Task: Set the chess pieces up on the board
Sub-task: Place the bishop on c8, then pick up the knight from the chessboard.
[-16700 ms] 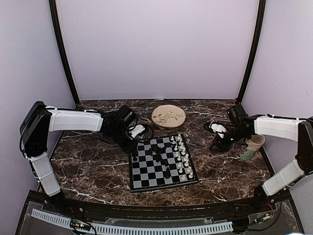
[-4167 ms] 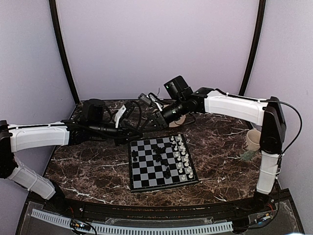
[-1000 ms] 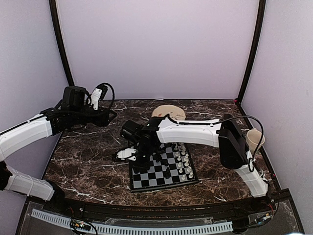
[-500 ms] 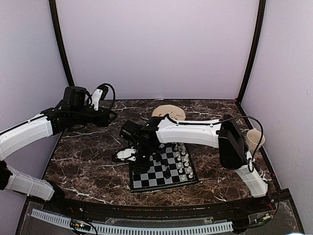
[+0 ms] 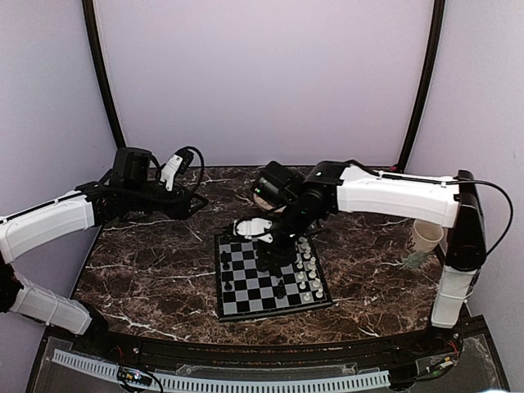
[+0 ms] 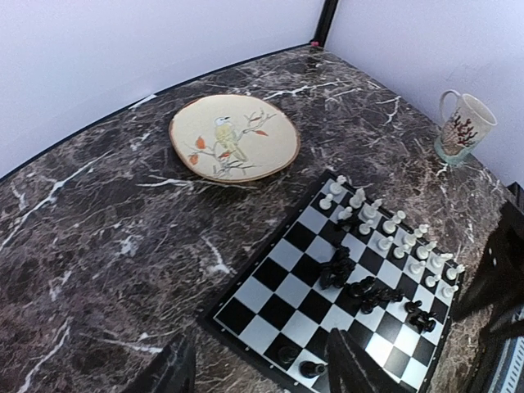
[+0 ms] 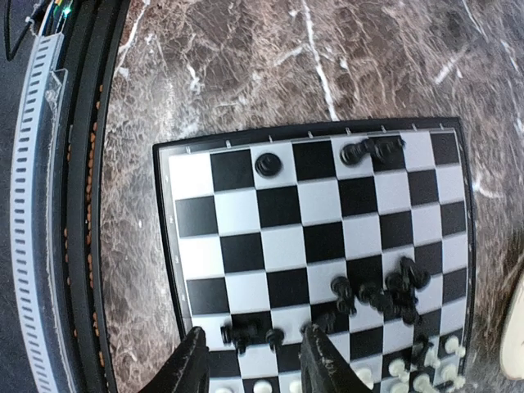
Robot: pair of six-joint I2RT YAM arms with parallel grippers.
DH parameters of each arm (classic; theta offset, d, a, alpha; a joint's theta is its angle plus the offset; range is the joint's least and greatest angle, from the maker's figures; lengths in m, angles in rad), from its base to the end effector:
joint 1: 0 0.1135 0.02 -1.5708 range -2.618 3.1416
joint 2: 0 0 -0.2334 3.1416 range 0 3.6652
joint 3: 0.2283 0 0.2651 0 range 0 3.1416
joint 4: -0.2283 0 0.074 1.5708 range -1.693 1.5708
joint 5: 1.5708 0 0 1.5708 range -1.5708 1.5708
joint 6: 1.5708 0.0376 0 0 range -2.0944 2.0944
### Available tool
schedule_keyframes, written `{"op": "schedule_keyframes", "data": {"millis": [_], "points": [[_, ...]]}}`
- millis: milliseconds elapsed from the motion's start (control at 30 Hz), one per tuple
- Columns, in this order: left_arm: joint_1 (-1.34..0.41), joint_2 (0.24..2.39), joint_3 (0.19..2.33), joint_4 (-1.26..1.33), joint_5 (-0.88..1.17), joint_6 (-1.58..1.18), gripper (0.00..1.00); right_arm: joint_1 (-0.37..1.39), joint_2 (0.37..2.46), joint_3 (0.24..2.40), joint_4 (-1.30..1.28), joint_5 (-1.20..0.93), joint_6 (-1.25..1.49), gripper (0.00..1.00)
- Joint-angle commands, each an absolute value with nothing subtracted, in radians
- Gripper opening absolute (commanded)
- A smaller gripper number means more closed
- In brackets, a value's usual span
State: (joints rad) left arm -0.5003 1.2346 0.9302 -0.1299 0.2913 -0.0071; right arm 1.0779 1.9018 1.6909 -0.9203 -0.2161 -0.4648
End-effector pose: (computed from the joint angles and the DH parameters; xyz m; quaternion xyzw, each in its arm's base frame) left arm 0.2643 -0.1568 0.2674 0.2793 0.7896 -0.2521 0.4847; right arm 0.1860 0.3633 0.2386 -0.6932 0.6793 0.1657 0.1749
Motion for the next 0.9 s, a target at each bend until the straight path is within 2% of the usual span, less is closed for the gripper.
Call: {"op": "schedule_keyframes", "data": {"millis": [0,33,67,100,133,300,467,633,700,767,800,867], "points": [[-0.582,1.305,1.006,-0.186,0.323,0.028,0.56,0.94,1.74,1.501,-0.805,-0.326,-0.473,0.38],[-0.605,1.319,1.019,-0.204,0.303,0.034,0.58,0.897,1.703,1.451,-0.776,-0.357,-0.478,0.39],[-0.641,1.33,1.03,-0.22,0.295,0.034,0.81,0.857,1.672,1.404,-0.745,-0.388,-0.477,0.38],[-0.66,1.343,1.044,-0.234,0.304,0.031,0.97,0.817,1.648,1.358,-0.716,-0.416,-0.475,0.38],[-0.672,1.356,1.062,-0.251,0.318,0.023,0.99,0.786,1.624,1.32,-0.7,-0.439,-0.482,0.38],[-0.7,1.402,1.107,-0.264,0.335,0.005,0.99,0.665,1.503,1.168,-0.578,-0.481,-0.488,0.38],[-0.73,1.436,1.112,-0.219,0.235,0.03,0.99,0.556,1.442,1.053,-0.47,-0.513,-0.466,0.38],[-0.737,1.486,1.155,-0.131,-0.11,0.043,0.99,0.49,1.398,1.009,-0.419,-0.522,-0.457,0.38],[-0.735,1.573,1.252,-0.186,-0.258,0.051,0.99,0.482,1.39,1.004,-0.416,-0.517,-0.462,0.38],[-0.736,1.672,1.338,-0.243,-0.248,0.108,0.98,0.479,1.384,0.999,-0.416,-0.505,-0.471,0.38],[-0.734,1.725,1.378,-0.278,-0.206,0.113,0.95,0.477,1.382,0.995,-0.413,-0.502,-0.474,0.38],[-0.734,1.777,1.432,-0.307,-0.105,0.12,0.8,0.472,1.376,0.99,-0.411,-0.498,-0.476,0.38]]}}
